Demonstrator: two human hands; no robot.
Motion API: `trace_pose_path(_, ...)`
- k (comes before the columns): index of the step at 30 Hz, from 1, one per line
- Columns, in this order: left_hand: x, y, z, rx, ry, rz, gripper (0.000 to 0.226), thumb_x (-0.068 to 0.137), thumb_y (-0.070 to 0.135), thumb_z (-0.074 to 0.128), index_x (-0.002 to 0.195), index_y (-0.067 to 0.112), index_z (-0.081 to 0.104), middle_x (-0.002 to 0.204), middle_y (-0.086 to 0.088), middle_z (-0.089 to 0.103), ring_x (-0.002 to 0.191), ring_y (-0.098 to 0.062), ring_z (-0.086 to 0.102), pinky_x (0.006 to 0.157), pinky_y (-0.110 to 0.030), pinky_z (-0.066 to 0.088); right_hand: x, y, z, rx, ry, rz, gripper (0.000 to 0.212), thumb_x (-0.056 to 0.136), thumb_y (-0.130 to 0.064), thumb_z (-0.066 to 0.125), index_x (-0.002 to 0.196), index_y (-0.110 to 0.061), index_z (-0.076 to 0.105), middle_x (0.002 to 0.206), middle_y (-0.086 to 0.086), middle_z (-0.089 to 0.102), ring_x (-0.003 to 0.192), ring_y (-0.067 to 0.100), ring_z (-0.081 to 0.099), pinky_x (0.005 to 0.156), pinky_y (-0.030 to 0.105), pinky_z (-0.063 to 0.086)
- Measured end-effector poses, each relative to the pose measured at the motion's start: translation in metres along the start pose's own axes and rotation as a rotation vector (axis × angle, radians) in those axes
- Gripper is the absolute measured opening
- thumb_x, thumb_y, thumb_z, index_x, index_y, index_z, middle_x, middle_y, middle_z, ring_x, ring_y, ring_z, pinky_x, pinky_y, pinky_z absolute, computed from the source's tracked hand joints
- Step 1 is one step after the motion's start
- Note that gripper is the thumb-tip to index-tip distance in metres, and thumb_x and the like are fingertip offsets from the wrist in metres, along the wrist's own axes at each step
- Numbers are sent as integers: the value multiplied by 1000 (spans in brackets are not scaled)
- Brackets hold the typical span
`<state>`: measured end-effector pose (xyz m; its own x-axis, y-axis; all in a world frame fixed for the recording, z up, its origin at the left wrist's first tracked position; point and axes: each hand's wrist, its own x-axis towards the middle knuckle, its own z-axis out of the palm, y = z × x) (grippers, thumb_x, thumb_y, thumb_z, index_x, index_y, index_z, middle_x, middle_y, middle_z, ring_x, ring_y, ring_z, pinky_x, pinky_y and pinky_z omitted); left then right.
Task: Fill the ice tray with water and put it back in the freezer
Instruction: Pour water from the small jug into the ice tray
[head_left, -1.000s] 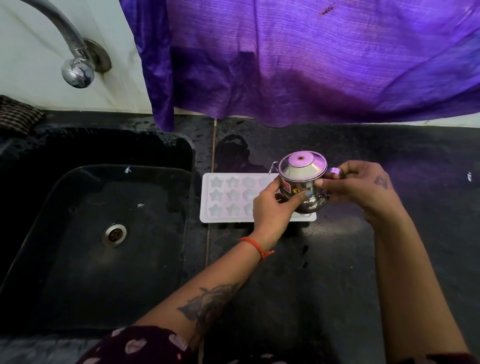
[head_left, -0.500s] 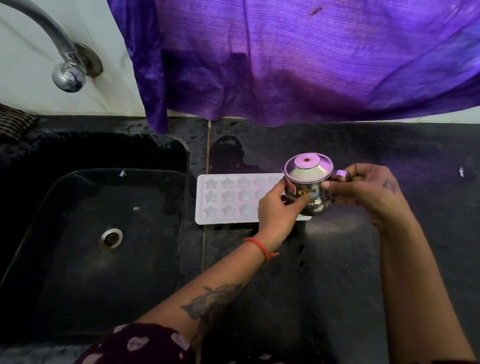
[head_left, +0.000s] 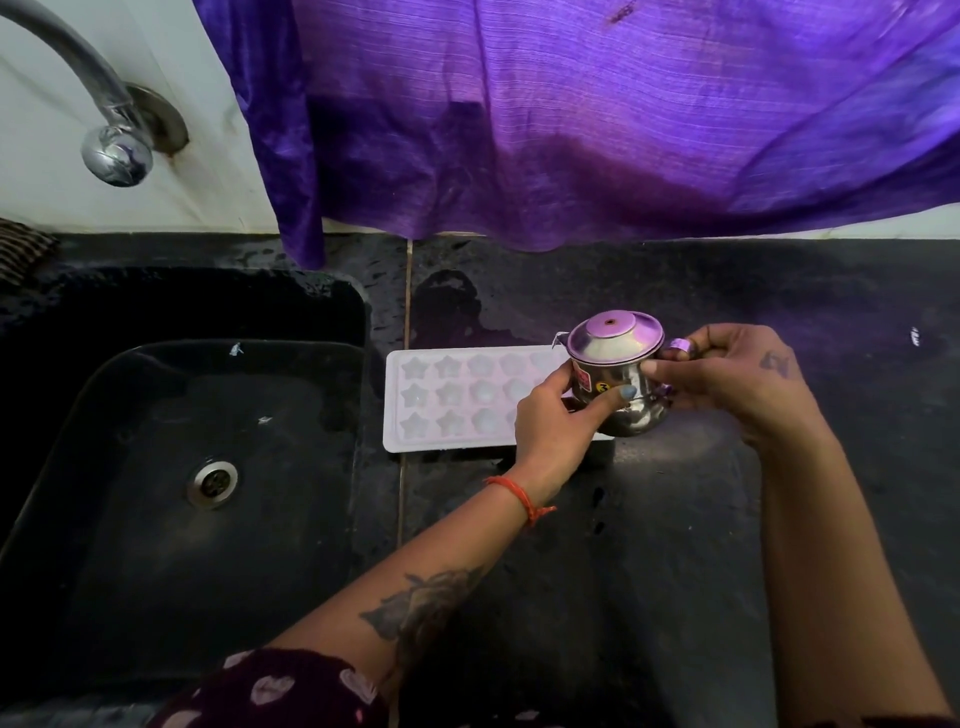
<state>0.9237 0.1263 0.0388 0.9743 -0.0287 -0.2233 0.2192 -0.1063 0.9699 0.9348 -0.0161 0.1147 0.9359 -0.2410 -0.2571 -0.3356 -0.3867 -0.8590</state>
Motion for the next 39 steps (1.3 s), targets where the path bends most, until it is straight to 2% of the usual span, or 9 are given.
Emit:
trace_pose_path(3, 0, -2, 0, 4, 12, 0, 53, 65, 56, 73, 108, 28, 66, 105, 1, 70, 93, -16, 67, 89, -40, 53, 1, 1, 0, 1, 20, 15, 27, 54, -17, 90, 62, -13, 64, 74, 18, 71, 81, 39, 70, 78, 55, 57)
trace_pose_path(11, 1, -3, -1, 20, -9, -14, 43, 74, 44, 75, 111, 23, 66, 106, 1, 70, 96, -15, 66, 90, -39, 52, -1, -2, 1, -3, 22, 32, 27, 56, -16, 89, 65, -12, 64, 78, 20, 71, 84, 40, 70, 78, 54, 57)
trace_pose_path(18, 0, 3, -4, 19, -14, -12, 41, 78, 41, 73, 113, 22, 65, 106, 4, 69, 97, -14, 64, 88, -31, 51, -3, -6, 2, 2, 23, 14, 25, 62, -13, 86, 68, -10, 62, 76, 16, 69, 73, 28, 67, 68, 38, 56)
trace_pose_path(24, 0, 0, -3, 19, -2, -5, 41, 77, 40, 74, 113, 23, 65, 105, 3, 69, 95, -15, 66, 89, -35, 53, -2, -3, 2, -2, 25, 38, 25, 61, -13, 86, 70, -9, 63, 79, 18, 70, 77, 30, 69, 72, 42, 58)
trace_pose_path(30, 0, 2, -3, 26, 14, 35, 48, 78, 34, 75, 121, 19, 61, 110, 0, 69, 98, -15, 64, 89, -35, 53, -3, 0, 5, 79, -5, 50, 21, 66, -5, 81, 76, -5, 62, 81, 18, 69, 73, 24, 68, 56, 28, 56)
trace_pose_path(34, 0, 2, -4, 35, 37, 89, 49, 75, 36, 77, 120, 21, 61, 101, 5, 69, 94, -12, 64, 87, -35, 54, -2, 6, 2, 161, -13, 67, 24, 63, 1, 81, 72, -8, 60, 80, 19, 70, 83, 33, 70, 77, 44, 58)
trace_pose_path(36, -1, 3, -3, 37, 29, 98, 50, 76, 35, 77, 121, 22, 60, 97, 9, 65, 93, -9, 62, 88, -30, 53, -3, 9, 0, 184, -20, 70, 26, 61, 2, 81, 71, -8, 59, 79, 19, 70, 83, 34, 71, 78, 45, 58)
trace_pose_path(39, -1, 4, 0, 34, 12, 109, 51, 76, 34, 77, 122, 23, 59, 98, 11, 63, 93, -6, 59, 87, -25, 52, -5, 10, -3, 196, -16, 54, 26, 60, 3, 80, 72, -8, 59, 77, 16, 70, 79, 29, 72, 71, 36, 61)
